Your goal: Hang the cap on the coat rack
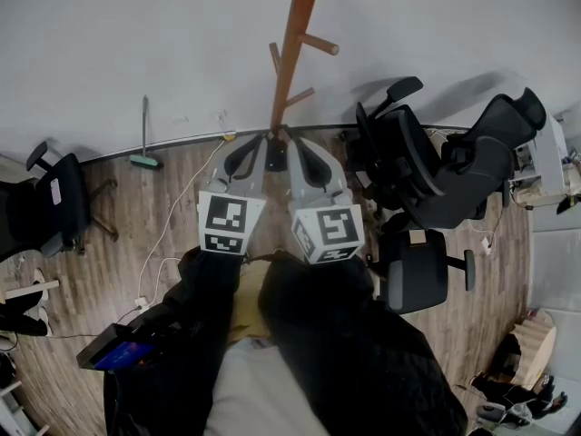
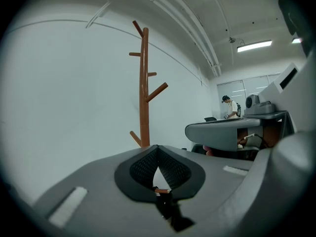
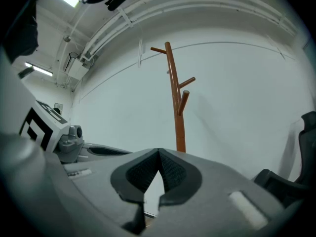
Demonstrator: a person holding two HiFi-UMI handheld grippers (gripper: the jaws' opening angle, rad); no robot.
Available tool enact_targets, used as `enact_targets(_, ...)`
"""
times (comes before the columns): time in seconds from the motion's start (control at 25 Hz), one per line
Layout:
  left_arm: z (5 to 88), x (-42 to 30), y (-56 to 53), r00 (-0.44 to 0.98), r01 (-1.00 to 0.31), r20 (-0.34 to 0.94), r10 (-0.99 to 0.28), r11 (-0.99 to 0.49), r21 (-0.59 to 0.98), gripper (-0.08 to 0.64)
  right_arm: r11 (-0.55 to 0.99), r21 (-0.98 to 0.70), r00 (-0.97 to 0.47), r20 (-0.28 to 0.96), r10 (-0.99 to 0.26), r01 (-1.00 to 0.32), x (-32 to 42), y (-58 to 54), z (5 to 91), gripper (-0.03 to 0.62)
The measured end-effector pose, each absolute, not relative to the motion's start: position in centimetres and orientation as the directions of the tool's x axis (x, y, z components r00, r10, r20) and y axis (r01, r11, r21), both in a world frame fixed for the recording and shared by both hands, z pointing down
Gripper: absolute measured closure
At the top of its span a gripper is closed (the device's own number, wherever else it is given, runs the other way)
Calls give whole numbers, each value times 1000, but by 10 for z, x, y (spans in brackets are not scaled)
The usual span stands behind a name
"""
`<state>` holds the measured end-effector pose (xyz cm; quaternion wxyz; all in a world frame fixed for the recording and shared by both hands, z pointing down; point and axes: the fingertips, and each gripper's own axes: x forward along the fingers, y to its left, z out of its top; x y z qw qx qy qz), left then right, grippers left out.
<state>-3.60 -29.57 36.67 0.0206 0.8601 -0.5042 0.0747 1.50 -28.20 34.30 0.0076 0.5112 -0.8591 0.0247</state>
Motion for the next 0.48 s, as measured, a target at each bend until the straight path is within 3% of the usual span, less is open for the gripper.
enact_targets(0.48, 372, -42, -296, 469, -876, 158, -869, -481, -40, 558, 483, -38, -485, 50, -873, -875, 9, -283, 350, 598)
